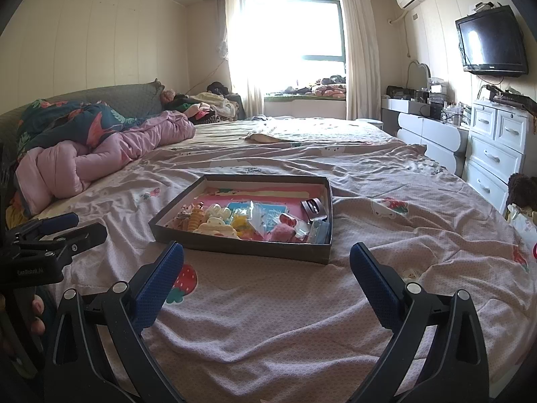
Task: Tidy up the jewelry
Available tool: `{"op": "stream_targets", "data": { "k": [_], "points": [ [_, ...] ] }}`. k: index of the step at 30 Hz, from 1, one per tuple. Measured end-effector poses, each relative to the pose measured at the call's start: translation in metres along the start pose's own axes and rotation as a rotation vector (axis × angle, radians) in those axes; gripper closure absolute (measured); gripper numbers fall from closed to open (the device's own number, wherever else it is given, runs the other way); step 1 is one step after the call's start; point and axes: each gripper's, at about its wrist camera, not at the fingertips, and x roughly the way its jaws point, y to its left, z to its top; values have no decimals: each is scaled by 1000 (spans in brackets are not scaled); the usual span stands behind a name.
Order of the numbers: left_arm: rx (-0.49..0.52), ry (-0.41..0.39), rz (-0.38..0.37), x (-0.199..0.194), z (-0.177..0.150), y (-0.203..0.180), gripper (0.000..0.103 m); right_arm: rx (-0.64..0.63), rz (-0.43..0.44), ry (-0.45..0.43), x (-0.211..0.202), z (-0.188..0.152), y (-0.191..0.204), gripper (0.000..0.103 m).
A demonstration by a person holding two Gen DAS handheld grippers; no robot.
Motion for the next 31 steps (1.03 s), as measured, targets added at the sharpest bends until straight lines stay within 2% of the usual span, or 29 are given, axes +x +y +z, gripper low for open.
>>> {"op": "stream_targets", "data": {
  "k": [6,14,24,28,31],
  "points": [
    [2,-2,3,0,0,0,11,-2,0,1,-1,0,1,7],
    [13,4,44,1,2,0,11,-4,-2,0,-1,0,2,7],
    [-23,-10,21,1,3,4,11,19,-10,-6,0,2,-4,7],
    [-92,-7,40,7,12,25,11,73,-62,-32,3,11,-29,7],
    [-127,-30,125,15,29,52,11,147,-149,-46,16,29,-65,7]
  ]
}}
